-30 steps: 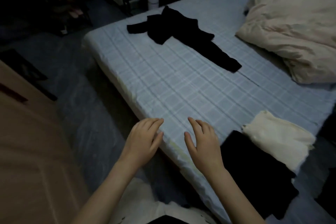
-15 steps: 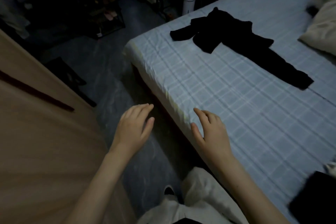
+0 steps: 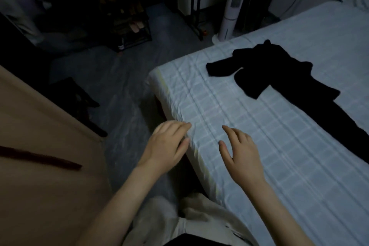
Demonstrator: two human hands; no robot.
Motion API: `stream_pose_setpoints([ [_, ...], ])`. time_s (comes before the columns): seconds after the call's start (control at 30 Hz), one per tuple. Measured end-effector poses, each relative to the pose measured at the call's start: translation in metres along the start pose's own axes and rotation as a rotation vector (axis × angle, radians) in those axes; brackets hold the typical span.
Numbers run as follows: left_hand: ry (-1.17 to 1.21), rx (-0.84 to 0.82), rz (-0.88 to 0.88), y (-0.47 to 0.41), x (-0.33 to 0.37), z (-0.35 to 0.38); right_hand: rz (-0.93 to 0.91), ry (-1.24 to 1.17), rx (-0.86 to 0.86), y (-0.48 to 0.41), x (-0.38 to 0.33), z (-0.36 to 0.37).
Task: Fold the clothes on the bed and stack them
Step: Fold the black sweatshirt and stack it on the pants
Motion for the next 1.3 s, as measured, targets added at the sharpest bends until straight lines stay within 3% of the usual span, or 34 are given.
stream_pose_setpoints([
  [0.3,0.095,-0.118,0.081,-0.130,-0.084,-0.016,0.128,-0.001,0.051,-0.132,-0.016,-0.008],
  [0.5,0.166,-0.272,0.300,-0.241,-0.140,-0.031,0.382,-0.081,0.212,-0.209,-0.023,-0.005],
  [0.7,0.090,-0.361,0.626,-0.358,-0.136,-0.072,0.630,-0.202,0.332,-0.253,-0.039,-0.015],
  [0.8,0.097,-0.413,0.694,-0.402,-0.134,-0.058,0.719,-0.220,0.359,-0.267,-0.026,-0.016],
  [1.0,0.181,-0.492,0.675,-0.480,-0.115,0.017,0.811,-0.225,0.364,-0.299,0.049,-0.022],
  [1.3,0.048,-0.611,0.496,-0.616,-0.107,0.201,0.834,-0.342,0.216,-0.393,0.256,0.052],
])
Point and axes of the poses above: each hand's wrist, its own y-axis away from the middle knuckle, its own z-axis out of the palm, x = y × z, the point moved 5 cm from there along -y, towards the middle knuckle, and after that the axes turned 13 degrees about -x, right-handed, at the moved point
